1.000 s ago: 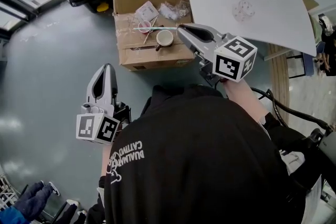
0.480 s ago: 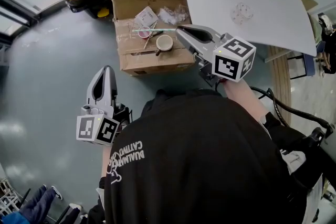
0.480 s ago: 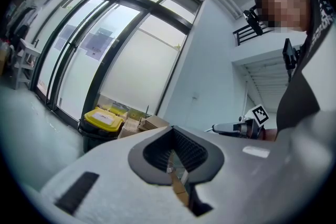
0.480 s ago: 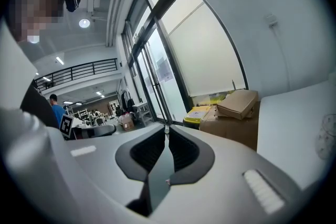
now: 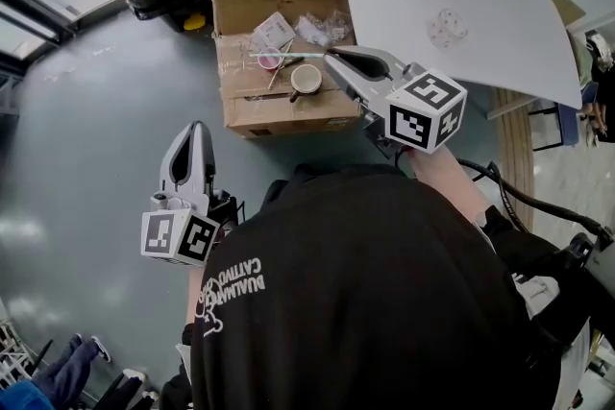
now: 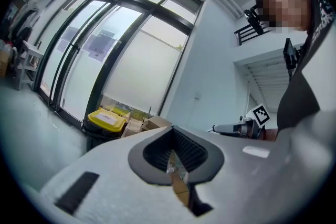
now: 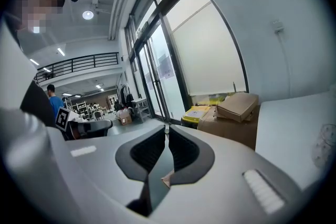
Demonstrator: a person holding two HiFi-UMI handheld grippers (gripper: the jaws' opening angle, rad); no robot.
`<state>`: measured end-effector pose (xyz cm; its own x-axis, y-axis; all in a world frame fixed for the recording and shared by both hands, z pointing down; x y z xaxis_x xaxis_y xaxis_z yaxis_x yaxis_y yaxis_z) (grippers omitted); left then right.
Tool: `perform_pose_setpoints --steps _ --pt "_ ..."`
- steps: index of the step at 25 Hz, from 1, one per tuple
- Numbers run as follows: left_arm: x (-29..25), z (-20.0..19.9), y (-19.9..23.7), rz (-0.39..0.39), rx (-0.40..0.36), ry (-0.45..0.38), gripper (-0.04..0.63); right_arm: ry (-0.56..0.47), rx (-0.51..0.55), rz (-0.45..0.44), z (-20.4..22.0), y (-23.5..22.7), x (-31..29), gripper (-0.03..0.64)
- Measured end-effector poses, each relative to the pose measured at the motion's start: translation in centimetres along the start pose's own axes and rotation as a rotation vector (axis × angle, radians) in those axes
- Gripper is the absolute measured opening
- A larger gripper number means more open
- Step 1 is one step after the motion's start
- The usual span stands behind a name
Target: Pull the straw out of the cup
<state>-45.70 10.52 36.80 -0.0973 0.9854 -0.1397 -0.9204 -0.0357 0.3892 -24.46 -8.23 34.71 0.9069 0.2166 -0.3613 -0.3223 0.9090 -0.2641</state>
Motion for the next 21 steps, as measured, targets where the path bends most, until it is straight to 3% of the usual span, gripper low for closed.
perform_pose_setpoints --steps 21 --pt "1.8 0.2 1.3 -0.005 0.006 -0.011 0.003 -0.007 0.014 0.011 0.3 1.7 -0.7 0.029"
Point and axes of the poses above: the fingertips, and each gripper's own axes: x backward along the fingers, y to its left, z out of its underside, the point moved 6 cm from there along x, backward along the fingers, and after that the axes turned 6 degrees about y, right-handed, at the moved point
